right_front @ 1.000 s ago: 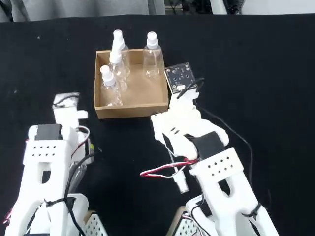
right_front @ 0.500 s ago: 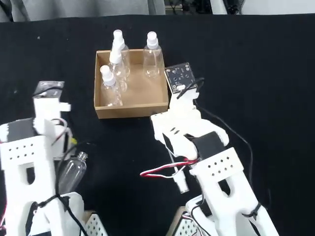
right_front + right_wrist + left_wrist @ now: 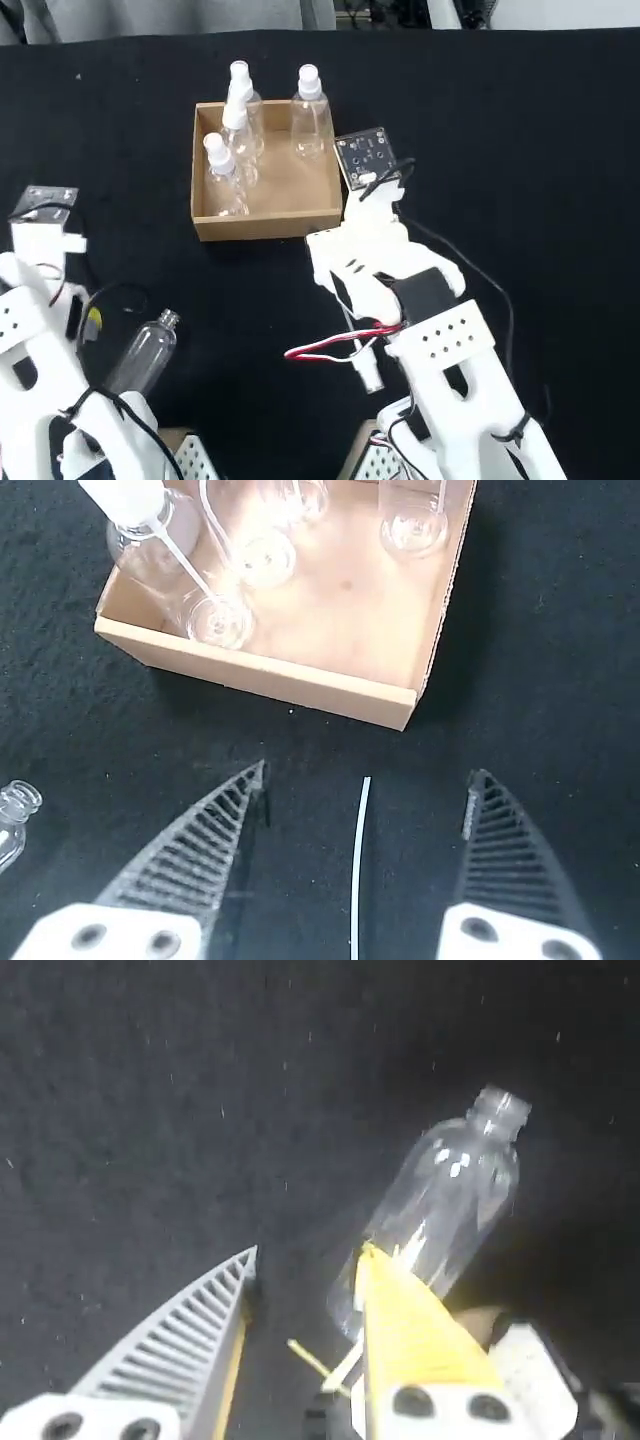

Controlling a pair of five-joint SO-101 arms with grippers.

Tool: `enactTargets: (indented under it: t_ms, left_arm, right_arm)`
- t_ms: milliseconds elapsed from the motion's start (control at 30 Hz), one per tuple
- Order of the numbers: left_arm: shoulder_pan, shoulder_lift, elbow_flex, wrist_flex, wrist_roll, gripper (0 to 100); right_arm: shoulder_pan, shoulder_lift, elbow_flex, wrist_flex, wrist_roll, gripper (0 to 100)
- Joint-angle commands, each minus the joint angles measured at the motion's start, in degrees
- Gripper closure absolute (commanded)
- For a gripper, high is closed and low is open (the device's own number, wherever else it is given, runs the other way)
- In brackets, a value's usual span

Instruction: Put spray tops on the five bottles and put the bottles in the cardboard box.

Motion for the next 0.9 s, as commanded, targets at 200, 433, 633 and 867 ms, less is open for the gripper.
enactTargets:
  t_ms: [200, 433, 633, 867]
  left_arm:
    - [-7.78, 0.09, 5.58, 6.15, -14.42, 86]
    - [-7.87, 0.09, 13.49, 5.01, -18.37, 86]
    - [-7.87, 0.00, 22.99, -5.10, -18.02, 86]
    - [-2.59, -0.53, 24.66, -6.68, -17.76, 86]
  right_arm:
    - [-1.05, -2.51, 0.13, -0.18, 0.62, 73.6]
    - [-1.05, -2.51, 0.13, -0.18, 0.62, 73.6]
    - [-1.05, -2.51, 0.13, -0.18, 0.62, 73.6]
    - [-1.05, -2.51, 0.13, -0.18, 0.62, 73.6]
